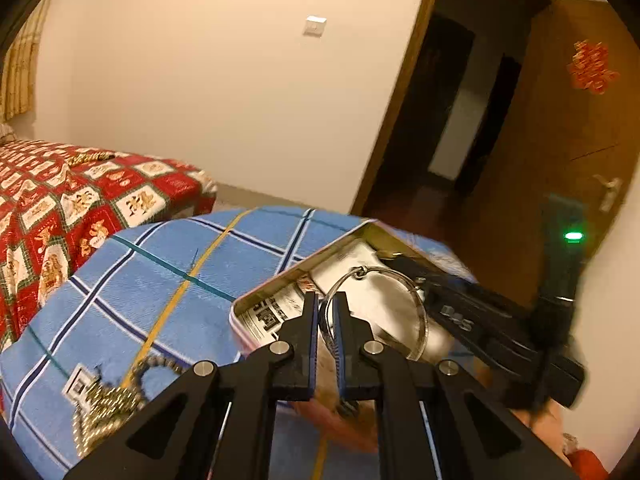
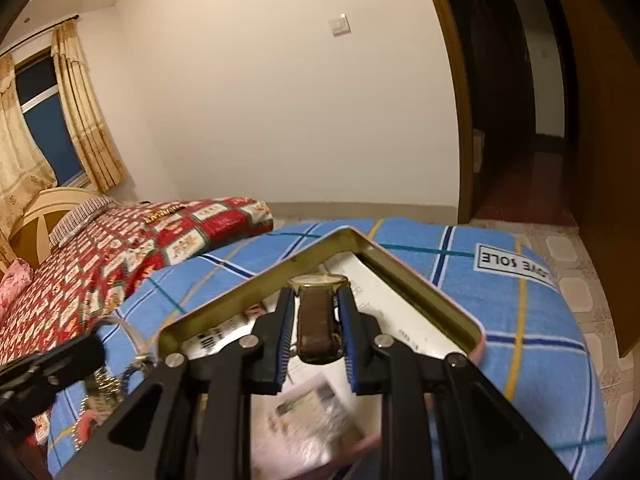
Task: Organize jewelry
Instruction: 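Carry the watch into the pink tin with the right tool while the left drops the silver bangle in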
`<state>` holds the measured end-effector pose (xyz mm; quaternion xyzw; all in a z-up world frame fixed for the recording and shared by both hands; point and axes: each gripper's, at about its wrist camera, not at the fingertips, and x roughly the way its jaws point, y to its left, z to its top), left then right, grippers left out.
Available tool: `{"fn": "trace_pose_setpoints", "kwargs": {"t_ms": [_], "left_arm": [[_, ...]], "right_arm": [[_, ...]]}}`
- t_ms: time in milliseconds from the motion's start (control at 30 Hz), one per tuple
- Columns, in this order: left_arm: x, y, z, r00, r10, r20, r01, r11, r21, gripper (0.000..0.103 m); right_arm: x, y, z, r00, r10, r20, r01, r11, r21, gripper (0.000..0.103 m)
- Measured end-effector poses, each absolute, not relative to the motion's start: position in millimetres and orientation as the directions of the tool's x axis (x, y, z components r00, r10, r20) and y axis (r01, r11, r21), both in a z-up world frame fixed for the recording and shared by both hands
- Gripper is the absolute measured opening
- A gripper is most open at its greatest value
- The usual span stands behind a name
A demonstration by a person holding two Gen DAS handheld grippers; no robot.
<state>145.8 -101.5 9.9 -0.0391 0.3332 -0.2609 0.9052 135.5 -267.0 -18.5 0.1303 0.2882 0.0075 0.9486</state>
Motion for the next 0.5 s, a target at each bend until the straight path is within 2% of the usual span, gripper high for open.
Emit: {"fn": "trace_pose_setpoints", "kwargs": {"t_ms": [267, 300, 333, 367, 400, 467, 500], "left_arm": [[176, -121, -26, 0.604, -0.401, -0.688, 0.372, 0.906, -0.202, 0.01], [177, -122, -28, 0.601, -0.4, -0.692, 0.371, 0.907, -0.202, 0.011], [178, -121, -29, 0.594, -0.405, -0.695, 0.371, 0.905, -0.21, 0.014], [178, -122, -28, 0.589, -0.408, -0.697, 0.371, 0.903, -0.215, 0.022], [178, -120, -26, 0.589, -0.407, -0.698, 0.369, 0.904, -0.216, 0.03], [170, -115, -18, 0.616, -0.415, -0.67, 0.379, 0.901, -0.21, 0.056], [165, -114, -13, 0.634, -0.409, -0.656, 0.377, 0.904, -0.2, 0.061]], "right_arm": [[139, -274, -30, 0.808, 0.069, -0.585, 0.06, 0.979, 0.197, 0.027], [136, -273, -29, 0.81, 0.069, -0.582, 0.057, 0.979, 0.195, 0.039], [136, -275, -27, 0.813, 0.062, -0.579, 0.064, 0.979, 0.195, 0.065], [133, -279, -26, 0.819, 0.054, -0.572, 0.078, 0.976, 0.203, 0.075], [129, -282, -23, 0.831, 0.05, -0.555, 0.087, 0.972, 0.218, 0.077], [111, -292, -14, 0.867, 0.023, -0.497, 0.126, 0.957, 0.263, 0.077], [99, -299, -9, 0.886, -0.019, -0.462, 0.167, 0.945, 0.282, 0.077]]}}
